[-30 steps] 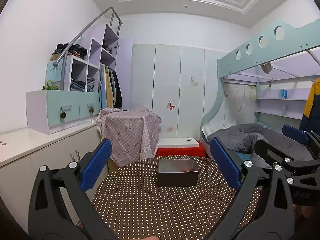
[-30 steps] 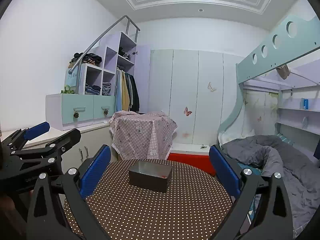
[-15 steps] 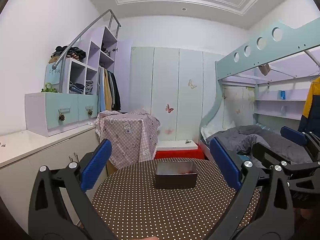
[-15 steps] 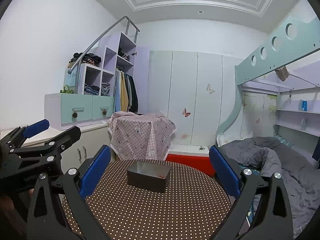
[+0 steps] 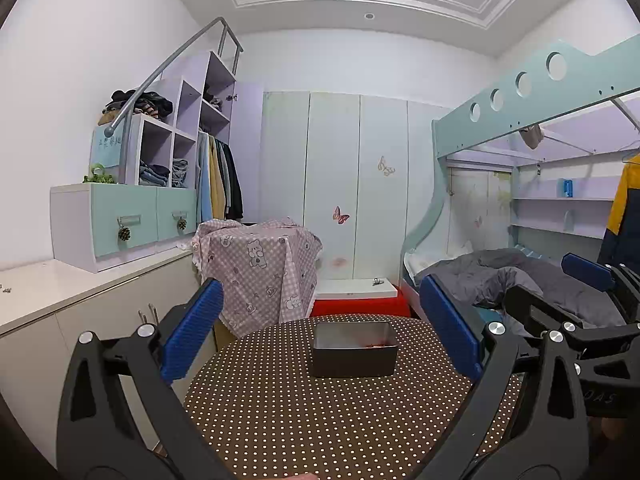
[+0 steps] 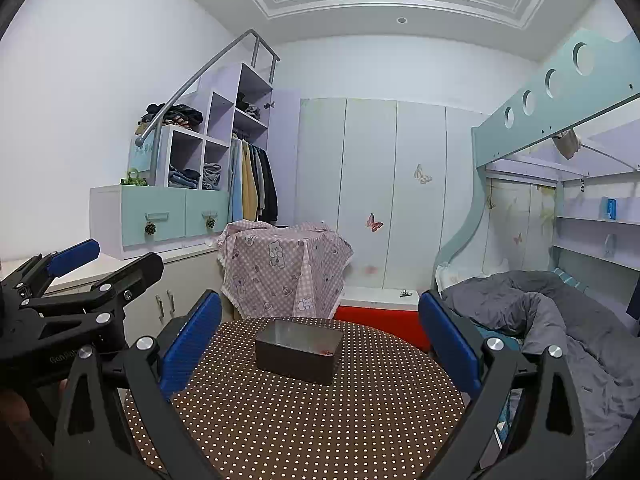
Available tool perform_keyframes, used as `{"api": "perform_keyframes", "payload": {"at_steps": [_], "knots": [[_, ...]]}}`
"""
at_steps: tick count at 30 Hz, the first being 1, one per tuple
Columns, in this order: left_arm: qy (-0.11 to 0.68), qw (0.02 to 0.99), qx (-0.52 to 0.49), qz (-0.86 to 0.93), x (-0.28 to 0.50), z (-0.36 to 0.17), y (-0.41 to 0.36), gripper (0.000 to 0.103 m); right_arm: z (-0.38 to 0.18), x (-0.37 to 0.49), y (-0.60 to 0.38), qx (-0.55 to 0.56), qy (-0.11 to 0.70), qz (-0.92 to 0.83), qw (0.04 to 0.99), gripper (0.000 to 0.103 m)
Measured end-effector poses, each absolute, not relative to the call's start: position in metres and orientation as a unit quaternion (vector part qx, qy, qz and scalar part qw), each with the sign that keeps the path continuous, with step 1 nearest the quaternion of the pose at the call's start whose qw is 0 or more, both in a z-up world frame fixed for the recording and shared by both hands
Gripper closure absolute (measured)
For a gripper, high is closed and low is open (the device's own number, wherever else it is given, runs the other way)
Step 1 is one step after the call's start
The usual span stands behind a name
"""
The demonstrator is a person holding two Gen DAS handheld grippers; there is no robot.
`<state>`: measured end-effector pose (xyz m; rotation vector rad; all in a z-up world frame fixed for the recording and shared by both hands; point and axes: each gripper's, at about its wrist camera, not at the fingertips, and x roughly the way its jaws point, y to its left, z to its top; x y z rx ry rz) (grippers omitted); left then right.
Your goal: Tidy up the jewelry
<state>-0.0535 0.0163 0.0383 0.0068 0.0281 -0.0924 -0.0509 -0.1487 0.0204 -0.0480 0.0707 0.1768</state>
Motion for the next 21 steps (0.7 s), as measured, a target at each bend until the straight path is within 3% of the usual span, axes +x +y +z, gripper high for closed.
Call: {"api": "perform_keyframes", "payload": {"at_steps": [21], "knots": [[0.022,0.999,0.004,-0.043,-0.041,0.031,0.019,0.006,0.02,-0.041,-0.146,-0.019,0.05,0.089,0.995,0.008]]}}
